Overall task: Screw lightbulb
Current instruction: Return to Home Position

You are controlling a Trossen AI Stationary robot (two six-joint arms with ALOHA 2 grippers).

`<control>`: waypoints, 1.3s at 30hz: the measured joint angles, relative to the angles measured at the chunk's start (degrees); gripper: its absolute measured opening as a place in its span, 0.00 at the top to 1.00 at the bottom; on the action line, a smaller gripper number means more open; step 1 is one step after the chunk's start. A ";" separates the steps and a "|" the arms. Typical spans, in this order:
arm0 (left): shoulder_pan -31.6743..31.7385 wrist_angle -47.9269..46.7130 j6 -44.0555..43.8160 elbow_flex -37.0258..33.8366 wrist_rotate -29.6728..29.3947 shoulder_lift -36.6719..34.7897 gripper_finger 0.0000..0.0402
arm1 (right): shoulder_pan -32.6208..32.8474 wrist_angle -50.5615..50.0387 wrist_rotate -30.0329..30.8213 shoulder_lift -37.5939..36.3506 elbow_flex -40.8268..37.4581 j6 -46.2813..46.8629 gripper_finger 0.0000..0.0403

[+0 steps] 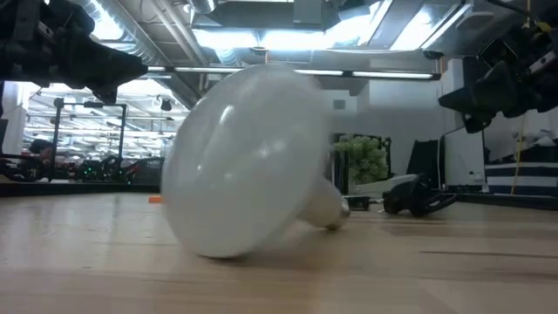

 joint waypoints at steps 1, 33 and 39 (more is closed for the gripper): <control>0.02 0.00 0.00 0.00 0.00 0.02 0.77 | 0.00 -0.02 -0.02 0.00 0.00 0.00 0.97; 0.00 -0.02 -0.02 0.00 0.02 0.35 0.77 | 0.00 0.39 0.08 -9.41 0.15 0.02 0.97; 0.00 -0.02 -0.02 0.00 0.02 0.39 0.77 | 0.00 0.15 0.07 -9.42 0.17 0.02 0.97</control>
